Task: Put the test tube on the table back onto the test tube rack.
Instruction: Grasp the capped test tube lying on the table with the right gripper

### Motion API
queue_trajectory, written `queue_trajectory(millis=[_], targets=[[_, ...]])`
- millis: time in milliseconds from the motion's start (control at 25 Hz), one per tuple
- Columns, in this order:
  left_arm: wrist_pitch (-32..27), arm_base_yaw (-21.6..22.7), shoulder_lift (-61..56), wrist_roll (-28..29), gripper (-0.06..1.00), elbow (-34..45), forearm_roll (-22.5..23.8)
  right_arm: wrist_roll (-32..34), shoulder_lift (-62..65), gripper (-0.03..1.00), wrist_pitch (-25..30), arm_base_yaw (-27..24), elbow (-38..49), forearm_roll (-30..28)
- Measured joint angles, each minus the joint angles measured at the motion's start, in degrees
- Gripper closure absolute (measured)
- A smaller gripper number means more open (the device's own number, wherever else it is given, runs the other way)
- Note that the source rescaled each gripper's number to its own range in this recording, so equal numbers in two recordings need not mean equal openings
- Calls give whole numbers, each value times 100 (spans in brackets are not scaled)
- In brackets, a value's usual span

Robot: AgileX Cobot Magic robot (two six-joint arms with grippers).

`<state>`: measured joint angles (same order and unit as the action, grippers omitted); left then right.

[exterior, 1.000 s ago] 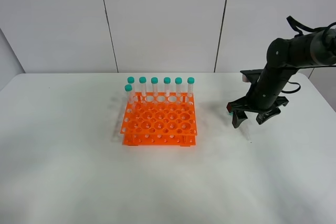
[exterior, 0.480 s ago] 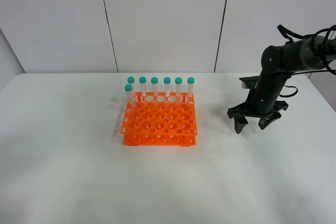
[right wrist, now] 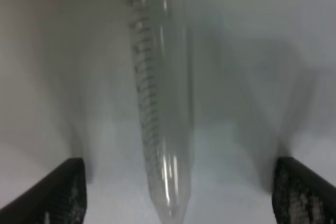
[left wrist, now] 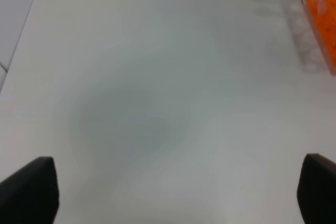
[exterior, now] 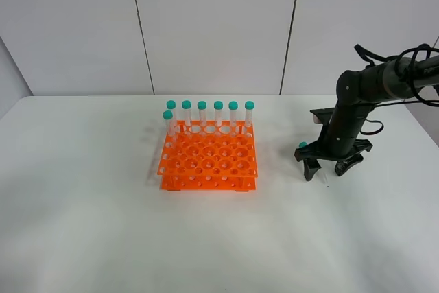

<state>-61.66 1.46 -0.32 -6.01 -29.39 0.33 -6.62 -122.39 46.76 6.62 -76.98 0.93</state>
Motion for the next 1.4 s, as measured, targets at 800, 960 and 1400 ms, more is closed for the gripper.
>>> queue_trajectory(millis=[800,960,1400], targets=[[0,0,0,0,-5,0,-33,6,0,93,-30,0,0,104],[0,0,0,0,-5,0,-33,-127,7,93,70,0,0,108],[0,0,0,0,-5,0,-33,-313,1561,93,472,0,0,111]])
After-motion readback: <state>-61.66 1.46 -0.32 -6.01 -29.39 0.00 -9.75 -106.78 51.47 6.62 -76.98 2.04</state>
